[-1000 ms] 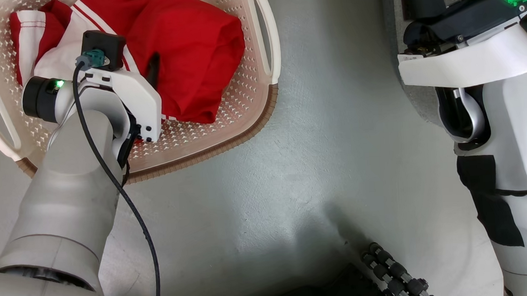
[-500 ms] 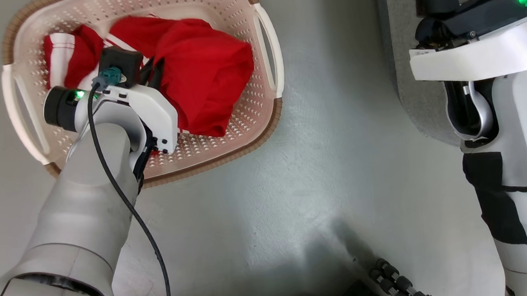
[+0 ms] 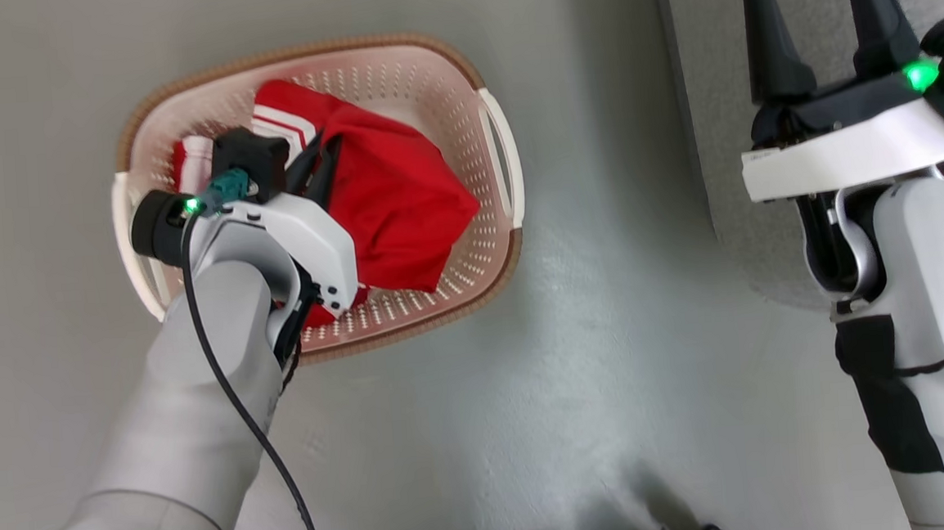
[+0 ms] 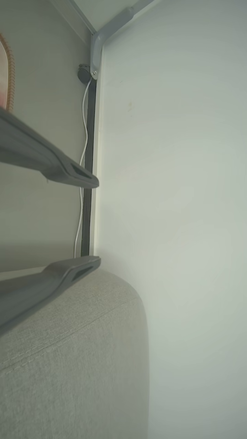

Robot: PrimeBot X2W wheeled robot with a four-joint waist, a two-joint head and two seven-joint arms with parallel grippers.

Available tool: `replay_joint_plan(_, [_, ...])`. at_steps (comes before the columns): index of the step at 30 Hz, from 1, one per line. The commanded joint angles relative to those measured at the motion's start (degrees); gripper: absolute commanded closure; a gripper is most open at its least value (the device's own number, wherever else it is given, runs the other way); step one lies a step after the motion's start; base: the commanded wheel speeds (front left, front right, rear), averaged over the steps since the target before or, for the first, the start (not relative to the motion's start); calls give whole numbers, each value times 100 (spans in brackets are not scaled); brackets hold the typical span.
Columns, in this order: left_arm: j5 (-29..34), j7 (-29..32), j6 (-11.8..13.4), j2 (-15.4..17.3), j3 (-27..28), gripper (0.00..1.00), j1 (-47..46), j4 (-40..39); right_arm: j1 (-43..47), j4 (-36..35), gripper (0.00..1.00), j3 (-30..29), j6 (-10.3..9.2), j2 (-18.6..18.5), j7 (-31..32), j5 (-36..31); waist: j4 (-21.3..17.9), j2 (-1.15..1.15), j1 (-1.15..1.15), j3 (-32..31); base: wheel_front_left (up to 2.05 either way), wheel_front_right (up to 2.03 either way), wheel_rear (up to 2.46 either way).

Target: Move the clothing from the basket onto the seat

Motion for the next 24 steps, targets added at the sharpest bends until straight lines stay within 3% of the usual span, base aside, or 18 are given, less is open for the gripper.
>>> replay_joint_plan(1, [-30,-57,-4,107,121,100,206,-174,261,-89,0,39,40,-13,-34,57,107,0,0,-268,0,0,0])
replay_joint_plan(24, [-46,-59,-5,127,838,100,2113,-2401,1697,670,0,85,40,-231,-34,-5,719,0,0,-2810,0,0,0])
